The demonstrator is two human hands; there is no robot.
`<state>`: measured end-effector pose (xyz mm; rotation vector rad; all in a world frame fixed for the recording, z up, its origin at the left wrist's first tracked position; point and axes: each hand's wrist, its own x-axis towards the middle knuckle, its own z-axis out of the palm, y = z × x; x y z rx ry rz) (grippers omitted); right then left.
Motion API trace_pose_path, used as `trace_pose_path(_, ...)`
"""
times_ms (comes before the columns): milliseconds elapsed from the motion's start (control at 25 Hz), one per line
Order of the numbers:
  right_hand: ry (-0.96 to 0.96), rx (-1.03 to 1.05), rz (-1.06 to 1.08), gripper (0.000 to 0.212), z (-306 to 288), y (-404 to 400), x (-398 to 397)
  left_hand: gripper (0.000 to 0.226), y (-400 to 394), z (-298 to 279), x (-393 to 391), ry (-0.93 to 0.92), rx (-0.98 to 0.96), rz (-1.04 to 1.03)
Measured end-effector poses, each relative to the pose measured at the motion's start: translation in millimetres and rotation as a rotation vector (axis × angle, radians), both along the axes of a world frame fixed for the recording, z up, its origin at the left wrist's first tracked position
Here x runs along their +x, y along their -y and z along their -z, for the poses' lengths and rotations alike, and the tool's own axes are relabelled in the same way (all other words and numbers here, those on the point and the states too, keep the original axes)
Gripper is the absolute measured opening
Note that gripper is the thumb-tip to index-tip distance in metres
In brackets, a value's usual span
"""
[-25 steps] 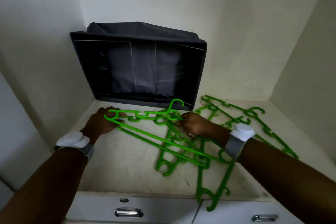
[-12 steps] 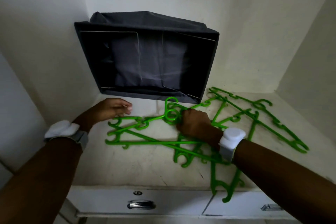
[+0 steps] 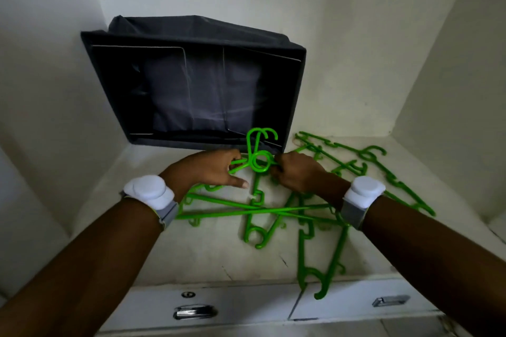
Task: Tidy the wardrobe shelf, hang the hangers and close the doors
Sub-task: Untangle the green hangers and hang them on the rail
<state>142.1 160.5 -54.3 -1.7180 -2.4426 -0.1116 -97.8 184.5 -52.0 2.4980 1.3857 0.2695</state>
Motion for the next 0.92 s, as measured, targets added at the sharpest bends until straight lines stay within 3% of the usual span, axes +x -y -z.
trace_pose_path(80, -0.079, -0.207, -0.059, 0.033, -6.6, -1.7, 10.5, 0.022, -1.5, -0.4, 14.7, 0.051, -0.115, -0.013)
trace_pose_path(240, -0.277, -0.575, -0.04, 0.033, -26.5, -4.1, 27.7, 0.019, -0.5, -10.4, 24.1, 0.177, -0.156, -0.01)
trace_pose_path(360, -0.595, -0.57, 0.009, 0.066, -54.0, -11.2, 42.0, 0.02, 3.5, -23.8, 14.1, 0.334, -0.162, -0.028)
trace_pose_path(480, -0.757, -0.504, 0.013, 0.052, -78.4, -28.3, 85.8, 0.016, 6.1, -37.1, -16.6, 0.467, -0.164, -0.149)
trace_pose_path(600, -0.703, -0.566, -0.016, 0.014, -73.4, -44.5, 121.4, 0.018, 11.1, -45.3, -43.1, 0.625, -0.176, -0.277)
trace_pose_path(760, -0.258, -0.296, -0.286, 0.029, -36.7, -56.1, 94.3, 0.019, 18.9, -46.3, -38.0, 0.736, -0.203, -0.364)
trace_pose_path(920, -0.11, -0.545, -0.468, 0.049, -7.6, -44.4, 60.6, 0.018, 23.7, -45.9, -28.3, 0.766, -0.238, -0.403)
